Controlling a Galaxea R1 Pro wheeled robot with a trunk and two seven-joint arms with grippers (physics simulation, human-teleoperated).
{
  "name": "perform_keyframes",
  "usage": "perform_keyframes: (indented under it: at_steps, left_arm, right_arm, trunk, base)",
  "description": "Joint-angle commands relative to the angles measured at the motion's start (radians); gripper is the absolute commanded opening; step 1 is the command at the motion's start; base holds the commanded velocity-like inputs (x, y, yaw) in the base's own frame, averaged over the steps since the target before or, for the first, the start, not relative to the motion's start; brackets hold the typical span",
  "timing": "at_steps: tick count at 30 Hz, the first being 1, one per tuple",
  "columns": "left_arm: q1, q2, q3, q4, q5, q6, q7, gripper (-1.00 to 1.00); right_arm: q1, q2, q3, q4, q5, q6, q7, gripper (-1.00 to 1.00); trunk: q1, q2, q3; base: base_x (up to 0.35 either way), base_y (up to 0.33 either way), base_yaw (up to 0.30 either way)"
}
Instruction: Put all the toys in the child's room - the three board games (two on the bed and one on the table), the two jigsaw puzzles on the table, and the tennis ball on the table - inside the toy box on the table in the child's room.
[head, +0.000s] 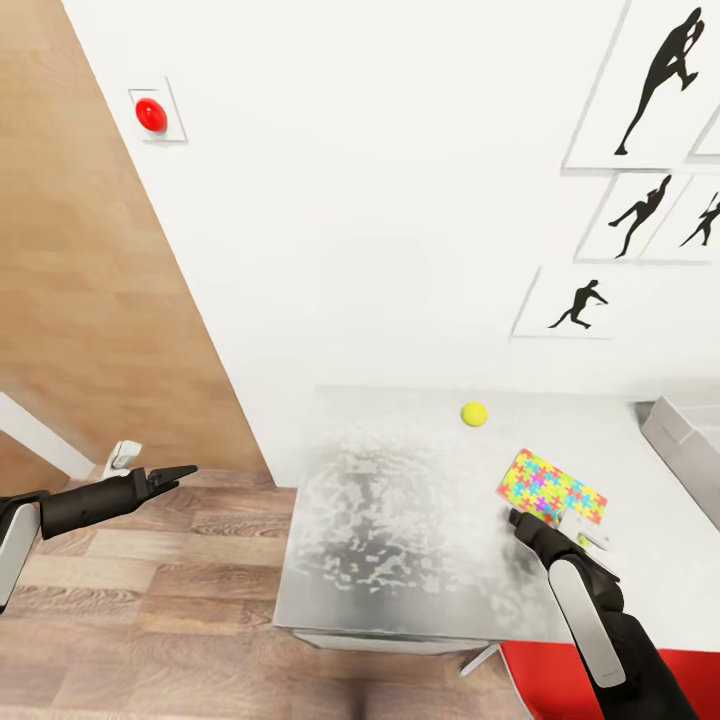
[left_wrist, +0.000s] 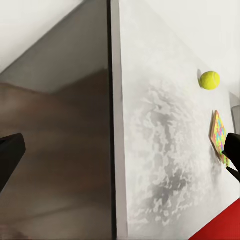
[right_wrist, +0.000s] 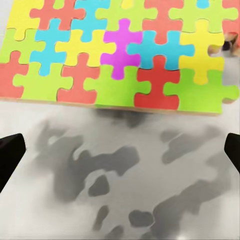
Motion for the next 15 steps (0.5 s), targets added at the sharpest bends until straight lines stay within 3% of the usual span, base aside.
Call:
perform_keyframes:
  at_steps: [1,15]
  left_arm:
    - [-0.001,0.000,0.001,0.000,-0.003,0.003,-0.005,1.00]
    - [-0.001,0.000,0.001,0.000,-0.003,0.003,-0.006,1.00]
  right_arm:
    - [0.000,0.000,0.000,-0.004,-0.007,0.003,-0.007,1.00]
    - [0.006,-0.002,-0.003,-0.170,-0.007,0.026,-0.013,1.00]
  trunk:
    - [0.001,-0.002,-0.002]
    - [0.001,-0.002,-0.002]
  base:
    - [-0.010,0.022,0.000]
    - [-0.001,0.003,0.000]
